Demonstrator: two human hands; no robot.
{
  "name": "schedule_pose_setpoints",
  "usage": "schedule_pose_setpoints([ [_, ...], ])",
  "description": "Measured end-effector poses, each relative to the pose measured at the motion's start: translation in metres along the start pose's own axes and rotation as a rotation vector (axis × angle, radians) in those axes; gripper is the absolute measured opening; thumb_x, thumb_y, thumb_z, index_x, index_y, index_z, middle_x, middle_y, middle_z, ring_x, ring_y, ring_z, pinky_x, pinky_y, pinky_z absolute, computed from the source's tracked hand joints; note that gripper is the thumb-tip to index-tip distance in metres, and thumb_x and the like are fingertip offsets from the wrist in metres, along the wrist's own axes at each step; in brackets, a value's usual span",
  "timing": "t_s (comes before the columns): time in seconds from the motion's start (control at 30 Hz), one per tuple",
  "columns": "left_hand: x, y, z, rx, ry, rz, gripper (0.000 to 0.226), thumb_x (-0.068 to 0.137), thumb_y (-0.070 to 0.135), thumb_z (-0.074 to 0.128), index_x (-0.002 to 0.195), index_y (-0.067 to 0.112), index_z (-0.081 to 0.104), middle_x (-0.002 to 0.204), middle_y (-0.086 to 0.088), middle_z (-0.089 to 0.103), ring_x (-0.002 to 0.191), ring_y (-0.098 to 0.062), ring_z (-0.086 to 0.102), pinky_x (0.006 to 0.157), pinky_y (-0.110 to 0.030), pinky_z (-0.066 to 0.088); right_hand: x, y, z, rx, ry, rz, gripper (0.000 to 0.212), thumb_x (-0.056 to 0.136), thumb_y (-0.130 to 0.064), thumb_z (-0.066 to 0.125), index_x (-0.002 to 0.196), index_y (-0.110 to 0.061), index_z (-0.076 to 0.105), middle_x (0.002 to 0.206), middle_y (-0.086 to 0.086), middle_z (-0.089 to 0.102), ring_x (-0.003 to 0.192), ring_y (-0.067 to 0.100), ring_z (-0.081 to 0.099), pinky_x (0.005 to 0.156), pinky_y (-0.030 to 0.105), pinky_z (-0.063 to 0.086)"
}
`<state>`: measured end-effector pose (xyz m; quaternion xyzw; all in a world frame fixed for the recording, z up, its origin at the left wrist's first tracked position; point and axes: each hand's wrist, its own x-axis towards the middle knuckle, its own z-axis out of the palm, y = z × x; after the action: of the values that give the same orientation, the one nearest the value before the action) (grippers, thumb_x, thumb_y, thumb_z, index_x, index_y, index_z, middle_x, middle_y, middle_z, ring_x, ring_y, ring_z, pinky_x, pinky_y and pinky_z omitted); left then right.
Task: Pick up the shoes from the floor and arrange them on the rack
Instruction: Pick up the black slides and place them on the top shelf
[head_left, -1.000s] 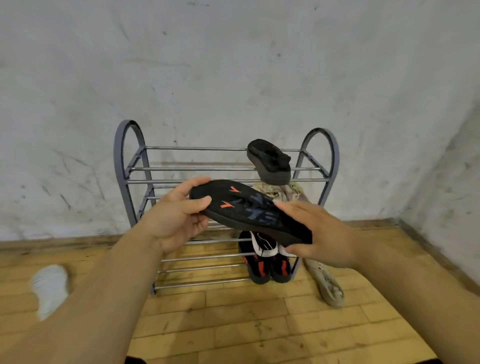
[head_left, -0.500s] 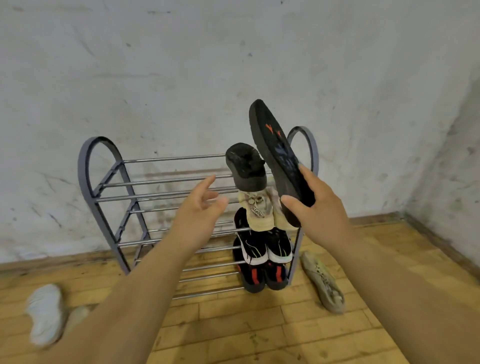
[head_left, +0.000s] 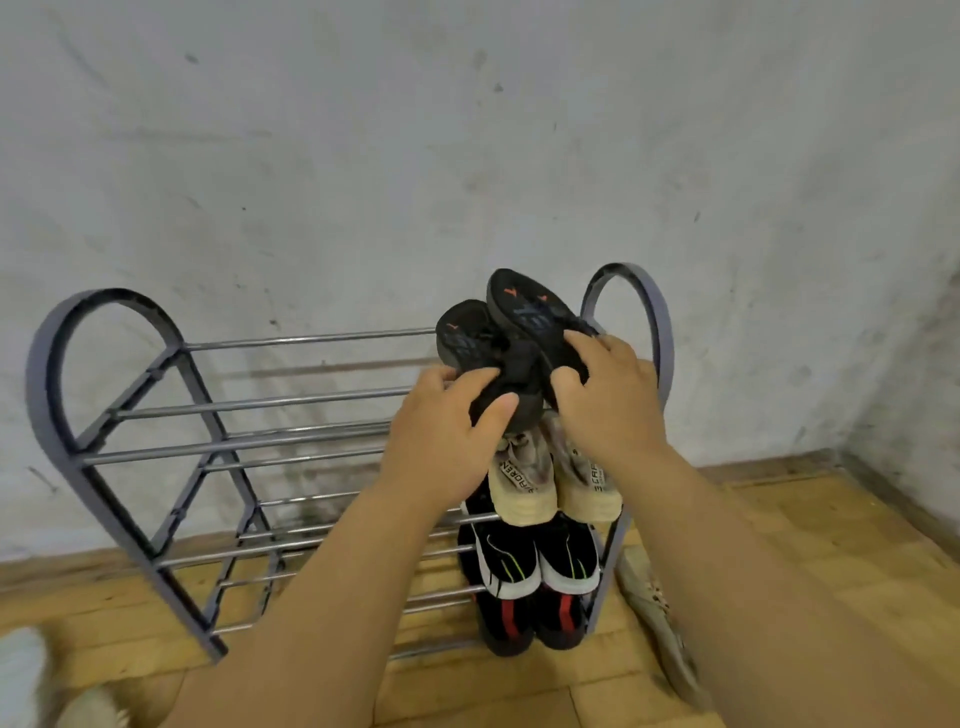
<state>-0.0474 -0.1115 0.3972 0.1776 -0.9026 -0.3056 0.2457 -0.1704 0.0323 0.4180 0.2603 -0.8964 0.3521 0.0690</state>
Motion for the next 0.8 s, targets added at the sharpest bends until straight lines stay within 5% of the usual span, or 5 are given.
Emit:
schedule_pose_setpoints([
  [0.2,0.007,0.009,-0.001,-0.002,-0.085,-0.039,0.073,0.081,0.068,0.051,0.148,0.039,0.044,0.143,0.006,0.032,0.121,-0.018,0.053,0.107,-0.042,0.046,0.004,0.02,-0.019,0.029,-0.04,-0.114,0.059,0.091,-0.035,0.065,0.147,-0.036,0.049,0.139,-0.008,0.054,0.116,0.008,0.051,0.092,0.026,0.04],
  [0.4,0.011,0.014,0.01,-0.004,-0.045,-0.054,0.064,0.088,0.059,0.061,0.147,0.039,0.047,0.147,0.004,0.037,0.127,-0.02,0.052,0.11,-0.042,0.043,0.0,0.027,-0.016,-0.095,0.127,-0.144,0.06,0.089,-0.036,0.07,0.146,-0.027,0.051,0.139,0.0,0.06,0.123,0.024,0.057,0.098,0.041,0.051],
  [0.8,0.019,0.019,0.028,0.016,0.011,-0.056,0.058,0.082,0.068,0.047,0.137,0.051,0.052,0.149,0.016,0.049,0.138,-0.013,0.045,0.111,-0.053,0.037,0.003,0.036,-0.031,-0.074,0.054,-0.203,0.067,0.086,-0.041,0.076,0.147,-0.032,0.05,0.134,-0.001,0.063,0.12,0.022,0.059,0.099,0.042,0.052],
])
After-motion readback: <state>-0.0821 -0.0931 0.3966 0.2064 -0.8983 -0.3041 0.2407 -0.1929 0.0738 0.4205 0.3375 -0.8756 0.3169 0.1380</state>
